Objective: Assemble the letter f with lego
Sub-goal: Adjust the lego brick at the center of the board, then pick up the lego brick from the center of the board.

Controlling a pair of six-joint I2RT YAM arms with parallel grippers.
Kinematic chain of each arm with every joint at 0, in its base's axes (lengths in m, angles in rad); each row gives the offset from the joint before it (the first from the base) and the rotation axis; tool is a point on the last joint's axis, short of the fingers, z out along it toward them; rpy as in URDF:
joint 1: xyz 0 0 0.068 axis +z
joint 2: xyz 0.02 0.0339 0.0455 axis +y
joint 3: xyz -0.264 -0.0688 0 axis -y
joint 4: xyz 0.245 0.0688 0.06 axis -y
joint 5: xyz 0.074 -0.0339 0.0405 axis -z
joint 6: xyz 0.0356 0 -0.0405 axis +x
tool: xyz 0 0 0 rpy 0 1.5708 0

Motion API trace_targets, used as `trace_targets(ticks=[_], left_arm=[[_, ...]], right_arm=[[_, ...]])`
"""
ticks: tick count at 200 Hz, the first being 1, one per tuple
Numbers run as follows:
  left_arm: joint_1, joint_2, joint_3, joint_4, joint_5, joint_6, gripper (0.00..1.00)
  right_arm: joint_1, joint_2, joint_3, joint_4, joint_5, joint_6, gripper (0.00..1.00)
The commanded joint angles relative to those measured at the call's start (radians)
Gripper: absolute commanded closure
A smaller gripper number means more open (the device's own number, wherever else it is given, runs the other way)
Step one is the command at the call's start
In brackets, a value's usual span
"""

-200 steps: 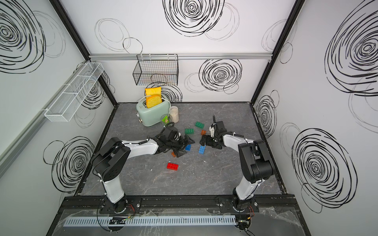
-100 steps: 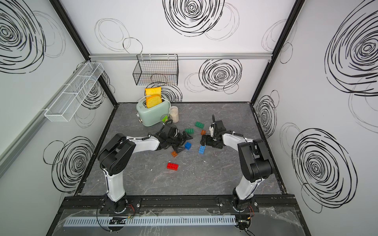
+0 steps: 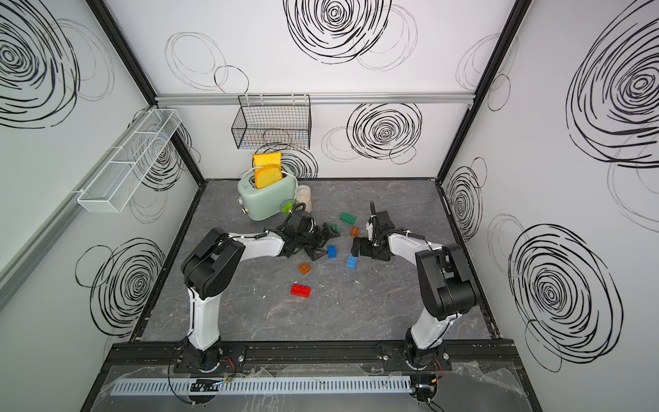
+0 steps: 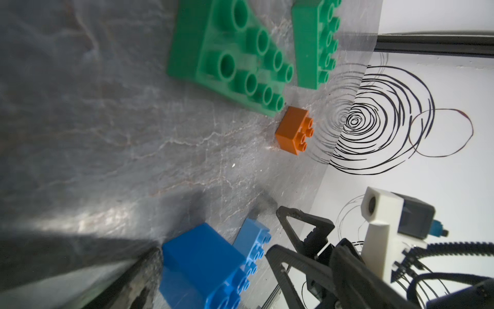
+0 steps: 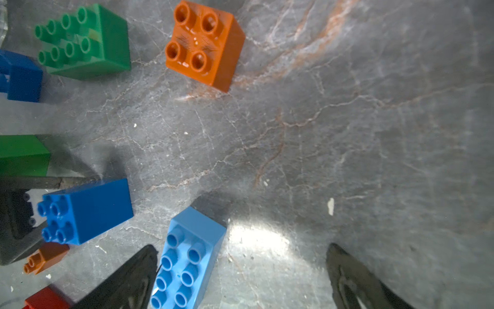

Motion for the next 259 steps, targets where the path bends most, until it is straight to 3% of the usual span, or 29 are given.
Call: trace_targets(ticks=[1,41,79,105,143,190,234,259], left_arm=[[0.019,0.013,0.052,-0.004,0.017,0.071,0.01],[0.040,-0.065,0.048,-0.071,0.042,0.221,0.02],[0.043,-0.314,-0.041,-0.181,0.061,0.373,0.02],[0.050,-0.468,-0.084,-0.306,0.045,0.467,0.02],[0.138,-0.656,-0.221,-0.379,0.046,0.490,0.02],[0.254,-0.761,-0.311,-0.436,0.052,0.523,0.02],[0.260,-0.806,-0.302,-0.530,-0.022,0.592,0.02],[0.258,-0.830,-0.330,-0.546,-0.055,0.623,0.02]], right_arm=[[0.004,-0.006,-0.058,-0.123,0.018,0.004,0.01],[0.009,-0.061,-0.045,-0.118,-0.081,-0.005,0.01],[0.033,-0.076,-0.046,-0.121,-0.250,0.006,0.01],[0.088,-0.070,-0.095,-0.076,-0.285,0.016,0.01],[0.156,-0.037,-0.152,0.064,-0.366,0.081,0.01],[0.223,-0.012,-0.135,0.199,-0.422,0.116,0.01],[0.229,-0.189,-0.159,0.076,-0.171,0.079,0.01],[0.219,-0.303,-0.180,0.058,0.086,0.088,0.01]])
